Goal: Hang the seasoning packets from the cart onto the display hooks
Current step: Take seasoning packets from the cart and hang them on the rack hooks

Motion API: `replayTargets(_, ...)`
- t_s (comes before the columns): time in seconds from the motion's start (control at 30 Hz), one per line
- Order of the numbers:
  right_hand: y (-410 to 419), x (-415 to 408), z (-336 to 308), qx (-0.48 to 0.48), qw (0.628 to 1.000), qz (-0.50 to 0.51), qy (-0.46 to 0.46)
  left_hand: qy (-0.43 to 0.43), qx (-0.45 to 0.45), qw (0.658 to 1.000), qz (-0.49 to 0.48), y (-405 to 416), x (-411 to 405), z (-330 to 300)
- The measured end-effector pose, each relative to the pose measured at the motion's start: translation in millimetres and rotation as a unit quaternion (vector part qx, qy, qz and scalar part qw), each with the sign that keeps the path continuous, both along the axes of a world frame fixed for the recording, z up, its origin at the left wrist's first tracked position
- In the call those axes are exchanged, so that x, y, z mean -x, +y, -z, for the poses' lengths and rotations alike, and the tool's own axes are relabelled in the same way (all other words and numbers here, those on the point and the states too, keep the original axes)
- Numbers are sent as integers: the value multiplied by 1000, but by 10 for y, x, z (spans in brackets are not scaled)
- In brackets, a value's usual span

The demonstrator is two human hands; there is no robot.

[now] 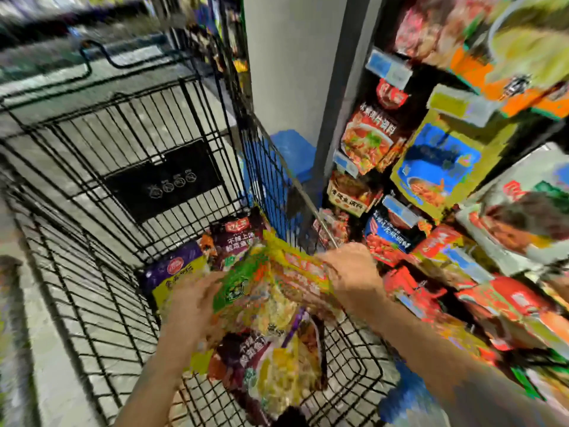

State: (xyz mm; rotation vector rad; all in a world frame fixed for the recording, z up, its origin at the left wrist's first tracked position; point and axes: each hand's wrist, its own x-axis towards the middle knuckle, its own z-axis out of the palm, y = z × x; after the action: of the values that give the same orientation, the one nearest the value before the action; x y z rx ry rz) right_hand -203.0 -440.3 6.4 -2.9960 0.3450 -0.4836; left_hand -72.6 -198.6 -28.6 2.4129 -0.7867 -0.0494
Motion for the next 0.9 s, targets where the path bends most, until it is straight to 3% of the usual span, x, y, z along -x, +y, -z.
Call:
replayTargets(0.17, -123, 443, -726, -172, 977, 30, -125, -139, -38, 989, -9, 1, 227, -824)
replayTargets(0.4, -384, 1347, -1783, -81, 964, 29, -250, -269, 99, 957, 39, -322, 888, -1836)
replayTargets(0.67, -674, 3110, -2356, 47, 957, 123, -260, -269, 180, 929, 182, -1133, 1790, -2389)
replayTargets(0.9, -735, 4537, -2514, 75, 929, 255, -259, -227, 280, 880, 310, -1869, 2702, -2461)
